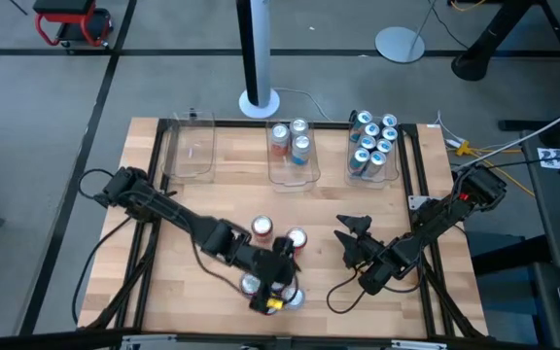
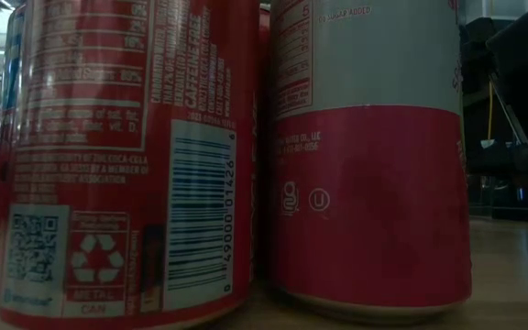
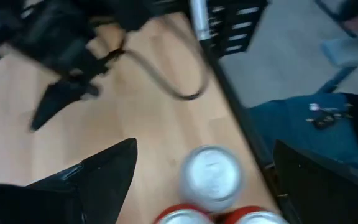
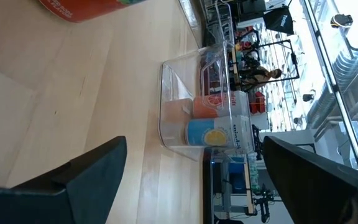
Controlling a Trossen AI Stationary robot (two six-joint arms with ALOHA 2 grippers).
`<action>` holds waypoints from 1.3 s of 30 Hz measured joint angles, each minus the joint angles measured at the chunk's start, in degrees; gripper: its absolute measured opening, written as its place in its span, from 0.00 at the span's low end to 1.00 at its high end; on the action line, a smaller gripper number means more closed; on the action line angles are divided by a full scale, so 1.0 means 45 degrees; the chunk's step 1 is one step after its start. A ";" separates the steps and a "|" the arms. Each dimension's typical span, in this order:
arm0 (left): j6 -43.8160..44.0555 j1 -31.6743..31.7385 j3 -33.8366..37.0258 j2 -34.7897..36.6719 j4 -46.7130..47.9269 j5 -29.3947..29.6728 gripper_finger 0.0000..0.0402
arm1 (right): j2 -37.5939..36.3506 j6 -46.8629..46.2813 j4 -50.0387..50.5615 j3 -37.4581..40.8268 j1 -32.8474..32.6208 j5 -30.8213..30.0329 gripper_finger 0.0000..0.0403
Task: Sort soda cans
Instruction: Put the white pink soda can into the center transparent bin
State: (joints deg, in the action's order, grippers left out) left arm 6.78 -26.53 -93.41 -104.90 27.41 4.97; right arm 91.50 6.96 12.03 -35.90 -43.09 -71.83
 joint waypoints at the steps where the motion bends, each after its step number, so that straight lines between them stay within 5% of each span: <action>1: -0.0054 -0.0120 0.0000 -0.0034 -0.0117 -0.0032 0.90 | 0.0000 0.0000 0.0000 0.0000 -0.0004 -0.0001 0.93; 16: 0.0424 -0.0162 -0.0005 -0.1786 -0.0026 0.0049 0.90 | 0.0000 -0.0120 -0.0485 -0.0005 -0.0005 0.1552 0.93; 39: -0.0128 0.0045 0.0024 -0.2795 -0.0372 -0.0370 0.90 | 0.0005 -0.0248 -0.0470 -0.0010 -0.0005 0.1545 0.93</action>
State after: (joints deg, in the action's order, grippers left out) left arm 6.20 -26.33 -93.30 -117.48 25.73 3.30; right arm 91.53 5.85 9.91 -35.94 -43.11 -64.88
